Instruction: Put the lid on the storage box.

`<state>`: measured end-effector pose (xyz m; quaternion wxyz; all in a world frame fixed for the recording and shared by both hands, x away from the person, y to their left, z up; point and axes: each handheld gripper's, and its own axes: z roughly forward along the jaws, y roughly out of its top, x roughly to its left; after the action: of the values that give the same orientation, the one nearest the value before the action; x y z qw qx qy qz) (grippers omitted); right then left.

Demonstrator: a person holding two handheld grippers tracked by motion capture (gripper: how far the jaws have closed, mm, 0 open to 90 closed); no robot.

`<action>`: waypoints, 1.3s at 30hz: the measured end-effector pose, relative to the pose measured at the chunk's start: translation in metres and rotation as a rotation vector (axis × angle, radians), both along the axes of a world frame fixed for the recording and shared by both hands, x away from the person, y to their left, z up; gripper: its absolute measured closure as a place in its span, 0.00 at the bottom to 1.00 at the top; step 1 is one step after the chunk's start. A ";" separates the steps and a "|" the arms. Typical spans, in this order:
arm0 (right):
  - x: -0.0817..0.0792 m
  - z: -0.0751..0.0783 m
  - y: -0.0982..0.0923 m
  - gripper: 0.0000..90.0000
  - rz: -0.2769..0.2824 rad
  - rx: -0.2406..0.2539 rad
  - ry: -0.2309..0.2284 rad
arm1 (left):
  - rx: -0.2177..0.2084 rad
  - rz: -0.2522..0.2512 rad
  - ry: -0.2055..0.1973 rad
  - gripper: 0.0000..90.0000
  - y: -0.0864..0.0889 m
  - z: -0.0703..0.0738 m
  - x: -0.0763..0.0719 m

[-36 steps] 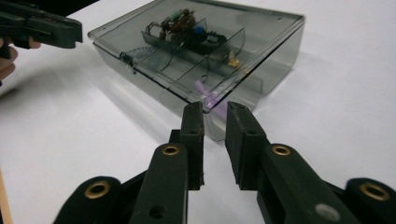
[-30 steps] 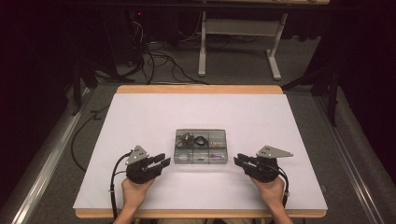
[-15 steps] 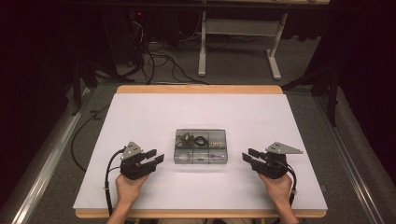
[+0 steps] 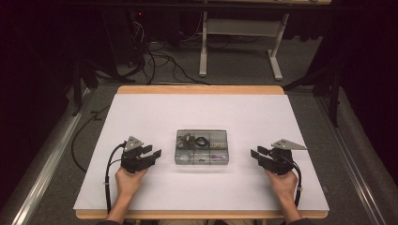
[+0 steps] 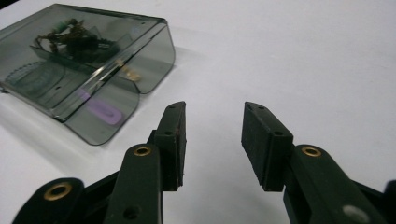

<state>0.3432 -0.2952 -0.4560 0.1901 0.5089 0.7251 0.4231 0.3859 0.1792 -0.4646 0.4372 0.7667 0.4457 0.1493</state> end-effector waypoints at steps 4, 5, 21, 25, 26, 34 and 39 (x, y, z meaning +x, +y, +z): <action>0.004 -0.003 -0.001 0.68 -0.012 -0.009 0.003 | 0.017 0.012 0.009 0.58 0.000 -0.003 0.004; 0.004 -0.003 -0.001 0.68 -0.014 -0.012 0.007 | 0.021 0.014 0.010 0.57 -0.001 -0.004 0.004; 0.014 -0.012 0.003 0.68 -0.054 -0.094 0.020 | 0.097 0.058 0.006 0.54 -0.002 -0.014 0.012; 0.015 -0.014 0.005 0.67 -0.064 -0.109 0.024 | 0.112 0.065 0.003 0.53 -0.003 -0.015 0.013; 0.016 -0.014 0.005 0.66 -0.068 -0.117 0.025 | 0.114 0.066 0.004 0.53 -0.003 -0.016 0.014; 0.019 -0.018 0.007 0.65 -0.076 -0.161 0.033 | 0.136 0.073 0.002 0.53 -0.005 -0.019 0.015; 0.021 -0.020 0.009 0.65 -0.083 -0.176 0.038 | 0.149 0.077 0.005 0.52 -0.005 -0.020 0.016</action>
<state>0.3639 -0.2860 -0.4764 0.2374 0.5278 0.7413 0.3398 0.4022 0.1739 -0.4847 0.3718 0.7797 0.4637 0.1971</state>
